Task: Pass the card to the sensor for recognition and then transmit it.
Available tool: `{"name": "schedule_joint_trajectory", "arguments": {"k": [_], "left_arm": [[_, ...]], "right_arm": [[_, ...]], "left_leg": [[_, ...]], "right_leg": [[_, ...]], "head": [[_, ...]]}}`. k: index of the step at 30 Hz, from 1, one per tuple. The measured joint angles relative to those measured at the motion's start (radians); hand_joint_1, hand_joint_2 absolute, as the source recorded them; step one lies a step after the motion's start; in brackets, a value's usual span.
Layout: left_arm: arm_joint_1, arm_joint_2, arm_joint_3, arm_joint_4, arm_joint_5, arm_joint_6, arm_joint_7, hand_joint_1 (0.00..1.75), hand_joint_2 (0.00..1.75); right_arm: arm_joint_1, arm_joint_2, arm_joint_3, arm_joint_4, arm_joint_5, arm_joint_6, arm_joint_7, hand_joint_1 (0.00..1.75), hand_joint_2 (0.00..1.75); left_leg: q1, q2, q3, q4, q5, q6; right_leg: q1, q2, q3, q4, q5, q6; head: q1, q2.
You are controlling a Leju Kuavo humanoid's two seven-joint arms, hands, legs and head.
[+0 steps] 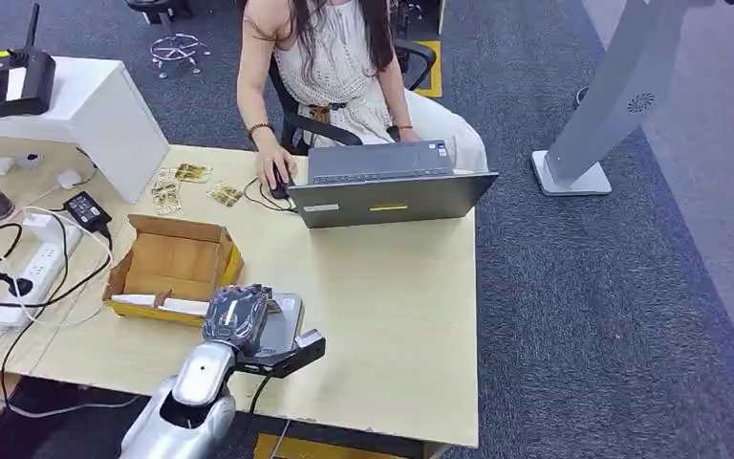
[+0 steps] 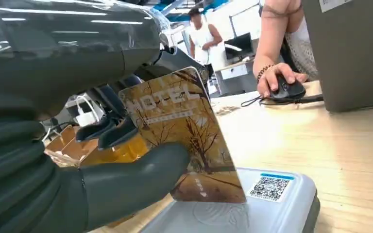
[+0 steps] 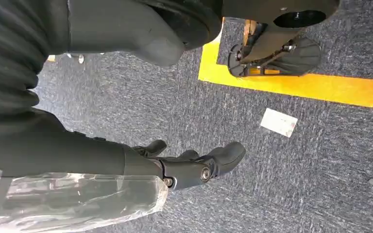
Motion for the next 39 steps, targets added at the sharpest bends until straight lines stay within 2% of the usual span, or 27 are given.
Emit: {"name": "schedule_joint_trajectory", "arguments": {"k": [8,14,16,18,19,21,24,28,31,39], "left_arm": [[-0.006,0.003,-0.003,0.006,0.003,-0.031,0.002,1.75,1.75],[-0.006,0.010,-0.005,0.003,0.006,0.020,0.019,1.75,1.75],[-0.006,0.014,-0.005,-0.005,0.000,0.063,0.064,1.75,1.75],[-0.024,0.030,-0.027,-0.043,-0.002,0.170,0.189,1.75,1.75],[-0.042,0.041,-0.041,-0.061,-0.003,0.202,0.234,1.75,1.75],[-0.078,0.063,-0.058,-0.091,-0.003,0.225,0.266,1.75,1.75],[-0.144,0.106,-0.058,-0.132,-0.003,0.246,0.256,1.75,1.75],[-0.214,0.170,-0.034,-0.129,-0.003,0.254,0.238,1.75,1.75],[-0.257,0.202,-0.010,-0.101,-0.003,0.260,0.227,1.75,1.75],[-0.304,0.233,0.020,-0.039,-0.003,0.267,0.223,1.75,1.75]], "right_arm": [[0.000,0.000,0.000,0.000,0.002,0.000,0.003,0.00,1.75],[0.000,0.000,-0.002,0.000,0.002,-0.001,-0.004,0.00,1.75],[0.000,0.000,-0.003,0.000,0.000,-0.003,-0.008,0.00,1.75],[0.001,0.000,-0.006,0.000,0.003,-0.008,-0.011,0.00,1.75],[0.001,0.000,-0.007,0.000,0.005,-0.012,-0.011,0.00,1.75],[0.001,0.000,-0.007,0.000,0.013,-0.016,-0.013,0.00,1.75],[0.001,0.000,-0.007,0.001,0.027,-0.018,-0.015,0.00,1.75],[0.002,0.000,-0.007,0.001,0.042,-0.022,-0.006,0.00,1.75],[0.002,0.000,-0.007,0.001,0.043,-0.023,-0.001,0.00,1.75],[0.002,0.000,-0.007,0.001,0.044,-0.029,0.001,0.00,1.75]], "left_leg": [[0.000,0.000,0.001,0.000,0.000,0.000],[0.000,0.000,0.001,0.000,0.000,0.000],[0.000,0.000,0.001,0.000,0.000,0.000],[0.000,0.000,0.000,0.000,0.000,0.000],[0.000,-0.001,0.000,0.000,0.000,0.000],[0.000,-0.001,0.000,0.000,0.000,0.000],[0.000,-0.001,0.000,0.000,0.000,0.000],[0.000,0.000,0.000,0.000,0.001,-0.001],[0.000,0.000,0.000,0.000,0.001,-0.001],[0.000,0.000,0.000,0.000,0.001,-0.001]], "right_leg": [[0.000,0.000,0.001,0.000,0.000,0.000],[0.000,0.000,0.001,0.000,0.000,0.000],[0.000,0.000,0.000,0.000,0.000,0.000],[0.000,0.000,0.000,0.000,0.000,0.000],[0.000,-0.001,0.000,0.000,0.000,0.000],[0.000,-0.001,0.000,0.001,0.000,0.000],[0.000,-0.001,0.000,0.001,0.000,0.000],[0.000,0.000,0.000,0.001,0.000,0.000],[0.000,0.000,0.000,0.001,0.000,0.000],[0.000,0.000,0.000,0.001,0.000,0.000]], "head": [[0.000,0.000],[0.000,0.000],[0.000,0.000],[0.000,0.000],[0.000,0.000],[0.000,0.000],[0.000,0.000],[0.000,0.000],[0.000,0.000],[0.000,0.000]]}}
